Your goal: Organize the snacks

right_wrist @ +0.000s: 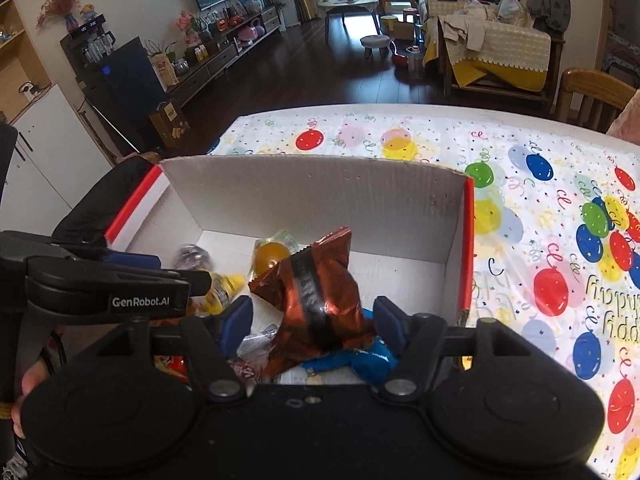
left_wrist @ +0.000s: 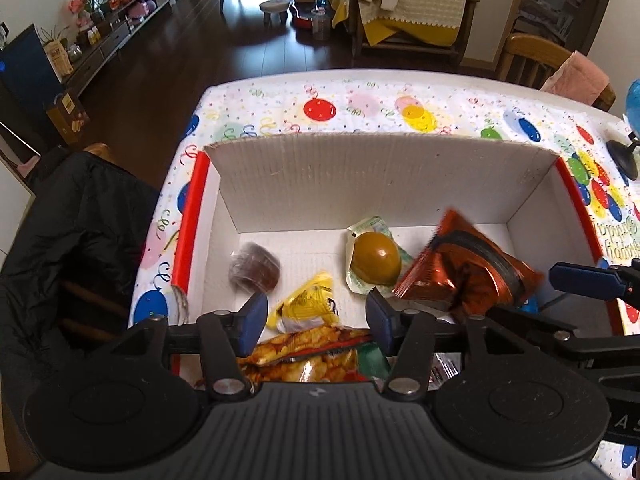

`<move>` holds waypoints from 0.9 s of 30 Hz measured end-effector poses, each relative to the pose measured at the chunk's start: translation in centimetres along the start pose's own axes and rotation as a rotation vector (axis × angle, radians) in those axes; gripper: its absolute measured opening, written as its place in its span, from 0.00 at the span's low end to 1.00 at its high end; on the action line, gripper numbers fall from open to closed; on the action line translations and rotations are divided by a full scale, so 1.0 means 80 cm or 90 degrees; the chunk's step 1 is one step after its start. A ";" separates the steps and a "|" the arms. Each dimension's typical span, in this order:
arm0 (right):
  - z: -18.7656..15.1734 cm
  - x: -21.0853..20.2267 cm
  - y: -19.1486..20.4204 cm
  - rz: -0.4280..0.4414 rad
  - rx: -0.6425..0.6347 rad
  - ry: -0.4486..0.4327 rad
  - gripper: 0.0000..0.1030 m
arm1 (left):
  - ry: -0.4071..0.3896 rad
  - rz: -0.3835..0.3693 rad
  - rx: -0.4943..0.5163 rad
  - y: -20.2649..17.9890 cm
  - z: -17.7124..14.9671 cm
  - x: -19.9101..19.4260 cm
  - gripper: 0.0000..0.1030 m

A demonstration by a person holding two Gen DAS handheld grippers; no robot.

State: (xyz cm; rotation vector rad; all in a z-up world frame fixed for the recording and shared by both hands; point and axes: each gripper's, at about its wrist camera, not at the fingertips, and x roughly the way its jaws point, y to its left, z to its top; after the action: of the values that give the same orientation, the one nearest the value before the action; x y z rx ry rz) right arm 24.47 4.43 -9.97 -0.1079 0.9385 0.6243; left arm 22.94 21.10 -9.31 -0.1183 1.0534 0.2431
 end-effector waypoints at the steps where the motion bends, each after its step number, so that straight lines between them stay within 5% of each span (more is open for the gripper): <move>1: -0.001 -0.005 0.001 0.000 -0.001 -0.004 0.72 | -0.005 0.001 0.000 -0.001 -0.002 -0.005 0.52; 14: -0.023 -0.089 0.005 -0.002 -0.008 -0.093 0.84 | -0.062 -0.012 -0.009 -0.006 -0.025 -0.086 0.61; 18: -0.033 -0.115 0.005 0.009 -0.004 -0.127 1.00 | -0.087 -0.017 -0.008 -0.009 -0.036 -0.113 0.62; 27: -0.053 -0.163 0.004 0.028 0.015 -0.191 1.00 | -0.127 -0.035 -0.017 -0.018 -0.063 -0.163 0.76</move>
State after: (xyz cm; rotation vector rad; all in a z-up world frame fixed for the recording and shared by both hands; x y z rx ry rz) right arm 15.63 -2.76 -2.28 0.0273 0.6596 0.6492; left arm 12.92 16.77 -0.48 -0.1435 0.8474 0.2137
